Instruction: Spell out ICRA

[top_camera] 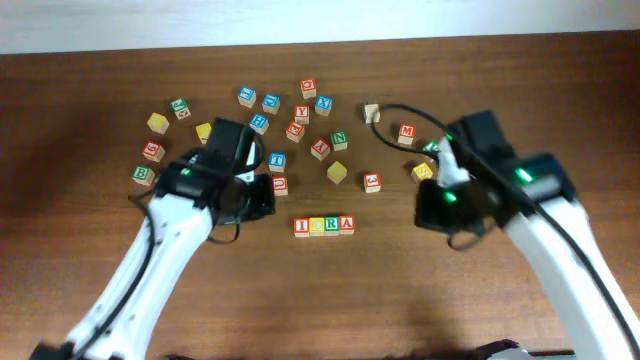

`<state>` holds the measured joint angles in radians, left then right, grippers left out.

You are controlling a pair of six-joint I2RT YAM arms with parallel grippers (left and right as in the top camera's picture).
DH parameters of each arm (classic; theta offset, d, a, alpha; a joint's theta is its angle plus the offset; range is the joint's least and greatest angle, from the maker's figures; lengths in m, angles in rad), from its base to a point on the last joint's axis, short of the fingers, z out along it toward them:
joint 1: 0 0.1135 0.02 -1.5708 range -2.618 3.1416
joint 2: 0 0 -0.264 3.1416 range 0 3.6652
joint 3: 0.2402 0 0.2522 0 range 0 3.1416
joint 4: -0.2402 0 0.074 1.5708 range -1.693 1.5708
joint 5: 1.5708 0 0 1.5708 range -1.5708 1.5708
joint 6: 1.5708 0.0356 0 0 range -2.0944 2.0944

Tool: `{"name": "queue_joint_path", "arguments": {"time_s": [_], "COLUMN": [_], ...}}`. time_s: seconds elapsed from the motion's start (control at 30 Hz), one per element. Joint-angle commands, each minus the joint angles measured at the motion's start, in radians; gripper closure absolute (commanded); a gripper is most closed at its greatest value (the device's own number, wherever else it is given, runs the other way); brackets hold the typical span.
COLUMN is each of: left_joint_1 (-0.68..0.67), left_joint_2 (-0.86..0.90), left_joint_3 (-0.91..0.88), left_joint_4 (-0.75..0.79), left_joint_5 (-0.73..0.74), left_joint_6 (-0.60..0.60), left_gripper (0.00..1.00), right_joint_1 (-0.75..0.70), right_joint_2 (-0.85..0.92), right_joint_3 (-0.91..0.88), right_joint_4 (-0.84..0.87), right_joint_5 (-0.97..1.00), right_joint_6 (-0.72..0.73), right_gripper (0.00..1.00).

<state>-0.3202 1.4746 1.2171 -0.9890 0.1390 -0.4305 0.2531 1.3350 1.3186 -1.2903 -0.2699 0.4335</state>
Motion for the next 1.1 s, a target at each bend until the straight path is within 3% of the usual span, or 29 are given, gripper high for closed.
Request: {"name": "queue_joint_path", "arguments": {"time_s": [0.0, 0.2, 0.23, 0.27, 0.3, 0.33, 0.37, 0.4, 1.07], "left_joint_1": [-0.018, -0.057, -0.057, -0.057, -0.057, -0.057, -0.057, -0.057, -0.057], "left_joint_2": [-0.121, -0.164, -0.164, -0.164, -0.164, -0.164, -0.164, -0.164, -0.164], "left_joint_3": [0.010, 0.009, 0.009, 0.009, 0.009, 0.009, 0.009, 0.009, 0.009], "left_joint_4": [-0.064, -0.135, -0.134, -0.134, -0.134, -0.134, -0.134, -0.134, -0.134], "left_joint_5": [-0.017, -0.058, -0.058, -0.058, -0.058, -0.058, -0.058, -0.058, -0.058], "left_joint_6": [-0.002, -0.002, -0.002, -0.002, -0.002, -0.002, -0.002, -0.002, -0.002], "left_gripper": [1.00, 0.97, 0.85, 0.47, 0.14, 0.01, 0.01, 0.01, 0.01], "right_joint_1": [0.003, 0.003, 0.003, 0.003, 0.003, 0.003, 0.003, 0.003, 0.003], "right_joint_2": [-0.185, -0.487, -0.541, -0.568, -0.592, -0.597, -0.597, -0.594, -0.594], "right_joint_3": [0.009, -0.119, -0.148, -0.161, -0.171, -0.173, -0.173, -0.175, -0.175], "right_joint_4": [-0.076, -0.111, -0.102, -0.101, -0.102, -0.103, -0.105, -0.110, -0.109], "right_joint_5": [0.080, 0.095, 0.100, 0.103, 0.103, 0.103, 0.102, 0.102, 0.102], "right_joint_6": [-0.010, 0.061, 0.076, 0.076, 0.076, 0.076, 0.076, 0.076, 0.076], "right_gripper": [0.96, 0.96, 0.96, 0.95, 0.85, 0.64, 0.40, 0.03, 0.02]}}
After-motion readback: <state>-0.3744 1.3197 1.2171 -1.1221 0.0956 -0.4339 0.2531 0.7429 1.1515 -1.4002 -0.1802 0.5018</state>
